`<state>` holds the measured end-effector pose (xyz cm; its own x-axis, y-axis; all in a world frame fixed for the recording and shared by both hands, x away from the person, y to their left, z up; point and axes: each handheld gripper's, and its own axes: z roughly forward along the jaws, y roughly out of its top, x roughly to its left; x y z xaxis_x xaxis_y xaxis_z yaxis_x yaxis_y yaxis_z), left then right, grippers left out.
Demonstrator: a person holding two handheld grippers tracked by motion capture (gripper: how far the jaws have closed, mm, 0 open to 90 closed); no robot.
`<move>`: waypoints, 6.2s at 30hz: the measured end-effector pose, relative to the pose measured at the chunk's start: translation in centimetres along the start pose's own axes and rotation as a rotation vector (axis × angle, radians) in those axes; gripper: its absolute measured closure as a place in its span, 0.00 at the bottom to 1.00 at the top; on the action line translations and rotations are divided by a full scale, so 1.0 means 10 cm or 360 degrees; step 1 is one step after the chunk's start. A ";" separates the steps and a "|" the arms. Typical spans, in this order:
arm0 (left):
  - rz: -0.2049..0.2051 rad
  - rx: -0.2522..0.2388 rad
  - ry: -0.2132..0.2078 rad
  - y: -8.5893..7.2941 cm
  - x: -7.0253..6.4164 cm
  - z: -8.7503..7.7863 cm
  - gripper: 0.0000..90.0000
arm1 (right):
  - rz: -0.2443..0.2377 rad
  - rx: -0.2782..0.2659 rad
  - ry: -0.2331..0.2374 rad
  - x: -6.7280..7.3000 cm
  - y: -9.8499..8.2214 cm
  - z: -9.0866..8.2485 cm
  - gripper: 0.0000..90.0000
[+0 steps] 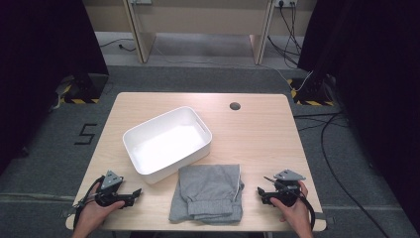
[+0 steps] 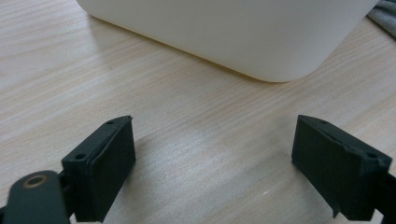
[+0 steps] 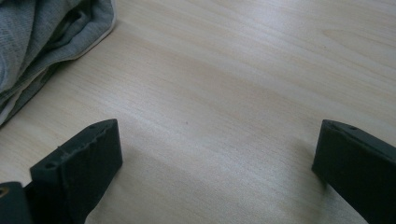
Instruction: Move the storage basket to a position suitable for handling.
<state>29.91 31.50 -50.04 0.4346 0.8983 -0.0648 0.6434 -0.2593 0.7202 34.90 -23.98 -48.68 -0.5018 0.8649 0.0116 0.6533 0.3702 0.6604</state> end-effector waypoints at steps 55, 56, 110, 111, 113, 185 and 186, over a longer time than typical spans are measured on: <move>-0.0138 -0.0124 -0.0045 0.11 0.11 -0.20 0.16 | -0.0231 -0.0374 0.0164 0.50 1.16 0.15 0.36; -0.0133 -0.0133 -0.0044 0.13 0.11 -0.22 0.16 | -0.0234 -0.0378 0.0169 0.51 1.18 0.16 0.36; -0.0169 -0.0275 -0.0034 0.73 -0.03 -0.18 0.26 | -0.0430 -0.0286 0.0240 0.87 2.06 0.98 0.62; -0.0181 -0.0265 -0.0027 0.74 -0.01 -0.14 0.27 | -0.0434 -0.0285 0.0244 0.87 2.05 0.98 0.64; -0.0189 -0.0263 -0.0037 0.75 -0.01 -0.12 0.26 | -0.0441 -0.0287 0.0235 0.87 2.05 0.98 0.64; 0.0233 -0.0173 -0.0143 1.92 -0.22 1.17 0.50 | -0.0147 -0.0344 -0.0007 -0.12 1.49 0.63 0.76; 0.0230 -0.0174 -0.0137 1.93 -0.21 1.19 0.51 | -0.0157 -0.0338 -0.0009 -0.13 1.51 0.65 0.77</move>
<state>48.93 20.41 -44.22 0.5730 0.8195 -0.0107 0.5002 -0.3393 0.7967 49.11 -17.32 -43.58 -0.5538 0.8302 -0.0645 0.4671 0.3738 0.8013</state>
